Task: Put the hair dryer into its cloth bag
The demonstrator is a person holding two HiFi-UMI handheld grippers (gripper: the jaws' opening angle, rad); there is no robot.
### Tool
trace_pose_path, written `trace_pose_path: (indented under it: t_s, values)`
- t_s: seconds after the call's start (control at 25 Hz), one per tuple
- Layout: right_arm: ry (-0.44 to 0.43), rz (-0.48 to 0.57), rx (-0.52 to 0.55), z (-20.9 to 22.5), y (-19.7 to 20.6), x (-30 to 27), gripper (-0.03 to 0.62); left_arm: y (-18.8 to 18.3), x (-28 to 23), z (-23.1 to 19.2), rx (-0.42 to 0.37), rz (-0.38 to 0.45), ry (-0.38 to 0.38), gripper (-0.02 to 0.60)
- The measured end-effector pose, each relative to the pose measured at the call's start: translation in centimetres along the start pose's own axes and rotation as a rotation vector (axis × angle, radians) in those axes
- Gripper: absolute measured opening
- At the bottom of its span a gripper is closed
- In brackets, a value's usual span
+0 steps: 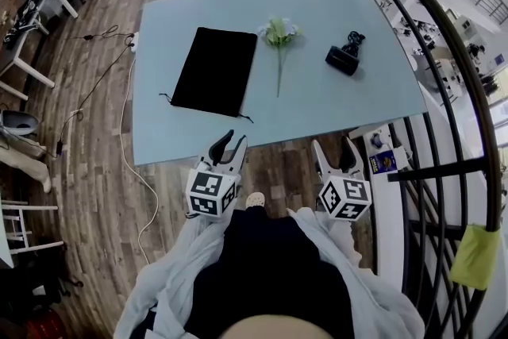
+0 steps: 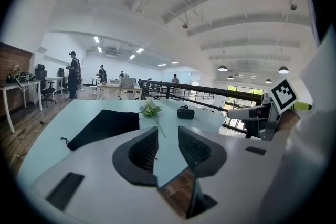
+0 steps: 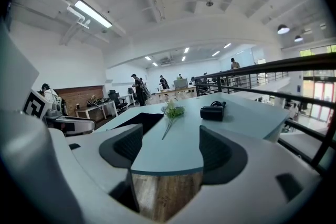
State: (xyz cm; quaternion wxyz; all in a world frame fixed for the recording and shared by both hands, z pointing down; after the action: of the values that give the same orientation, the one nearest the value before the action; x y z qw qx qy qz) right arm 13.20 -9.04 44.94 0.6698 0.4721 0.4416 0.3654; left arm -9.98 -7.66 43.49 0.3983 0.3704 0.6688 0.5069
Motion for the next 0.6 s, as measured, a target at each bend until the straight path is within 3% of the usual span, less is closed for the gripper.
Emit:
trace_pose_path:
  t_s: [0.6]
  values:
    - [0.016, -0.044, -0.005, -0.3, 1.6, 0.5, 0.337, 2.1, -0.2, 0.6, 0.007, -0.056, 0.063, 0.115]
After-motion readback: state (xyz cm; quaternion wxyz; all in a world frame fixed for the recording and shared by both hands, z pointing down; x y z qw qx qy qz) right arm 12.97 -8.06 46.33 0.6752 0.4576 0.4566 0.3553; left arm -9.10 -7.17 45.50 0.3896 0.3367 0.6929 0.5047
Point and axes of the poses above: the fingertips, and each gripper's own axes: x backward along the fingers, z to its right, y out of its underside, the point moved 1 cm from there along x, backward along the fingers, and after that the axes turned 5 degrees about z, right-handed, at the moved point
